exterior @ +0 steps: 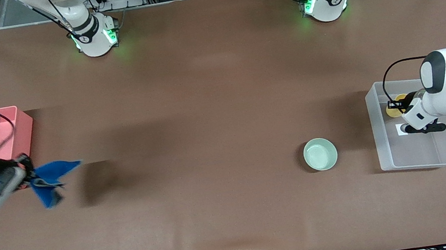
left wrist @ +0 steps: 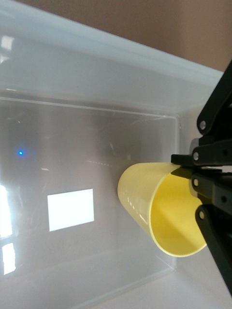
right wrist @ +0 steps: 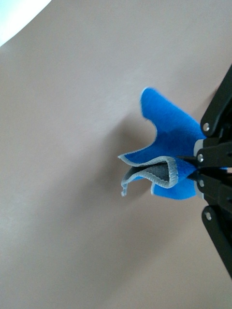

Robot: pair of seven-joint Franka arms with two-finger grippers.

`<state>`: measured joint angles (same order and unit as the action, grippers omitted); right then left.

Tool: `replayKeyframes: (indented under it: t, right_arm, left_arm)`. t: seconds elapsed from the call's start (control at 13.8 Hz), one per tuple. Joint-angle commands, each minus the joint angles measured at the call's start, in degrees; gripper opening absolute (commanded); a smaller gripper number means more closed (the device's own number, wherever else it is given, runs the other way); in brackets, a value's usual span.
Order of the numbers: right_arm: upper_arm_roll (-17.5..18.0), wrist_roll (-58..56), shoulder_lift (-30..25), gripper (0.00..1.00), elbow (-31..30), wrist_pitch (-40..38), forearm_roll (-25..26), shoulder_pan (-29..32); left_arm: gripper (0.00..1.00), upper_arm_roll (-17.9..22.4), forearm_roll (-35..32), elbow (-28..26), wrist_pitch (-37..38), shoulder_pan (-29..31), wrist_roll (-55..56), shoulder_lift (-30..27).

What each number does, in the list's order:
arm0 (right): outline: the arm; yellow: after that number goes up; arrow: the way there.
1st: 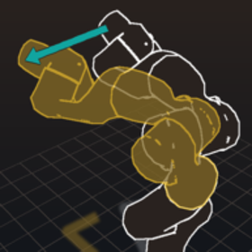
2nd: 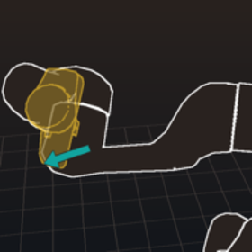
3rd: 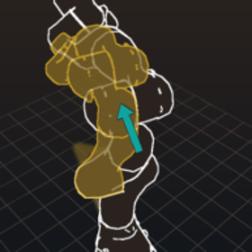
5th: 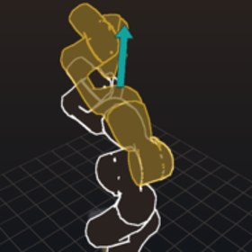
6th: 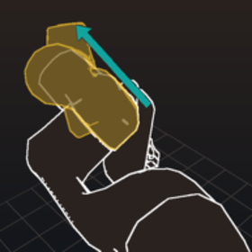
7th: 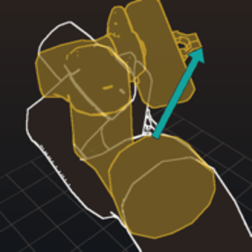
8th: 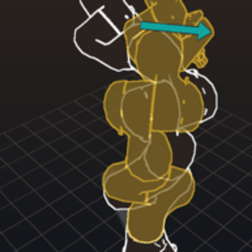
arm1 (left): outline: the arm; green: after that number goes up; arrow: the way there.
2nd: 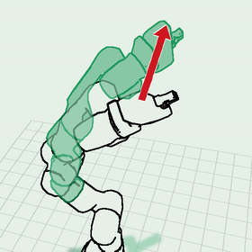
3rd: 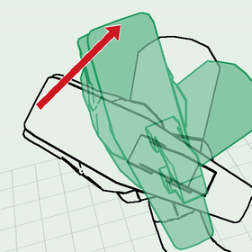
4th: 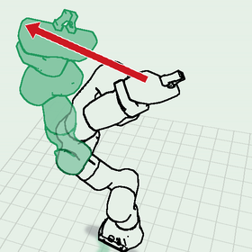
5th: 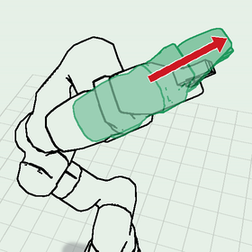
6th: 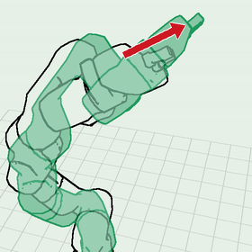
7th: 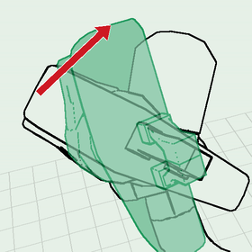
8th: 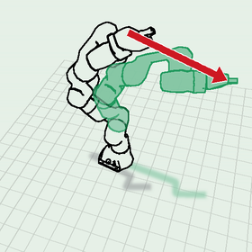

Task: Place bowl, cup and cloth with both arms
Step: 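Lift the cloth into the pink bin while the left gripper drops the cup in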

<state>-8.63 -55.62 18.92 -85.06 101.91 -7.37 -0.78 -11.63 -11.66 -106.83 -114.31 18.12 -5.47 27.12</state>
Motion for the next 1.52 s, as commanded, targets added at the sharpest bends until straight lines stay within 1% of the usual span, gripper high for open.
replayKeyframes:
  t: [0.0,0.07,0.22,0.29,0.36,0.43,0.58,0.65,0.8,0.94,1.01,1.09,1.23,1.3,1.45]
  right_arm:
    - [-2.0,-4.6,-4.2,0.00,-1.5,-2.9,1.8,2.2]
    - [-2.8,-6.4,-5.2,0.00,-1.6,-4.4,1.8,4.0]
    - [-3.0,-9.5,-6.6,0.00,-1.6,-6.5,1.8,8.4]
    - [-3.0,-12.1,-6.7,0.00,-1.6,-6.6,1.8,10.6]
    - [-3.0,-14.3,-6.6,0.00,-1.7,-6.5,1.8,13.8]
    - [-2.9,-16.2,-6.4,0.00,-1.7,-6.2,1.7,16.5]
    - [-3.0,-20.6,-5.5,0.00,-1.9,-5.7,2.4,19.8]
    - [-3.0,-22.8,-4.2,0.00,-2.6,-4.8,3.0,21.6]
    - [-2.9,-26.8,-0.2,0.00,-3.6,-2.3,2.6,25.9]
    - [-2.8,-30.1,3.3,0.00,-3.8,0.1,2.3,28.7]
    - [-2.8,-30.6,4.7,0.00,-4.2,1.3,2.1,29.8]
    - [-2.7,-30.7,5.5,0.00,-5.0,3.3,1.6,30.6]
    - [-2.8,-30.8,7.0,0.00,-5.8,8.1,1.4,31.2]
    - [-2.7,-31.2,8.0,0.00,-5.8,9.7,1.4,31.2]
    - [-2.7,-31.6,9.5,0.00,-5.8,11.2,1.4,31.6]
  left_arm:
    - [0.00,-0.4,-2.2,-1.8,-2.0,0.7,0.2,-0.7]
    - [0.00,-0.4,-2.7,-2.0,-2.6,1.0,0.2,-0.2]
    - [0.00,-0.4,-2.7,-2.0,-3.5,1.1,0.2,0.5]
    - [0.43,-0.4,-2.7,-2.0,-3.6,1.1,0.3,0.5]
    - [0.99,-0.4,-2.7,-1.8,-3.5,1.2,0.2,0.5]
    - [1.00,-0.4,-2.7,-1.8,-3.5,1.2,0.2,0.0]
    - [1.00,-0.7,-2.7,-1.5,-2.1,1.3,0.0,-1.9]
    - [1.00,-0.9,-2.4,-1.3,-0.7,1.3,0.0,-3.3]
    - [1.00,-2.0,-1.5,0.7,3.1,0.7,0.0,-6.5]
    - [1.00,-6.7,-0.2,6.2,9.3,0.8,0.9,-7.3]
    - [1.00,-8.2,1.7,8.8,11.8,0.6,1.9,-7.0]
    - [1.00,-9.5,3.8,10.2,12.7,0.5,5.1,-6.8]
    - [1.00,-11.6,7.0,11.1,11.2,0.2,13.3,-6.6]
    - [1.00,-12.7,7.3,11.4,9.2,-0.2,16.8,-6.5]
    - [1.00,-13.1,7.2,10.6,3.9,-1.8,26.0,-5.0]
